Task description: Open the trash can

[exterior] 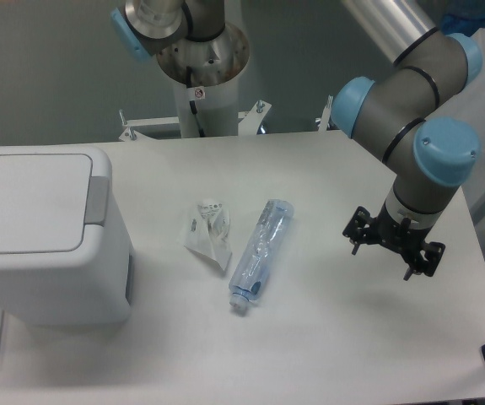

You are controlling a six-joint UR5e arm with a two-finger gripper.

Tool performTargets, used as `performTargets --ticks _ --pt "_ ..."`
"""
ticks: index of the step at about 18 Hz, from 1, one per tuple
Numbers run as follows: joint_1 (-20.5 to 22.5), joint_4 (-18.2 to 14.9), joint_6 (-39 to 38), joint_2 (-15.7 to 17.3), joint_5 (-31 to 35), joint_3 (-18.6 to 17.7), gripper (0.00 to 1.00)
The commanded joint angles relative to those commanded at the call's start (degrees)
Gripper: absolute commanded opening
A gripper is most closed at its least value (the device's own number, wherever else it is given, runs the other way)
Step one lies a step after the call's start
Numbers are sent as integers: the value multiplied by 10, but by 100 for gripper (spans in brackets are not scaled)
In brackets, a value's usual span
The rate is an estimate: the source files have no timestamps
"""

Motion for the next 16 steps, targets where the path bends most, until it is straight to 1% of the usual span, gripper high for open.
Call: performTargets --ticks 8,12,13,14,16 --pt "1 0 -15 2 -18 2 100" --pt "3 0 -68 3 -49 -3 100" --pt "2 0 -81 8 -63 -3 100" --pt "-2 0 -98 20 -81 -3 100" --pt "-4 6 -163 33 -115 2 100"
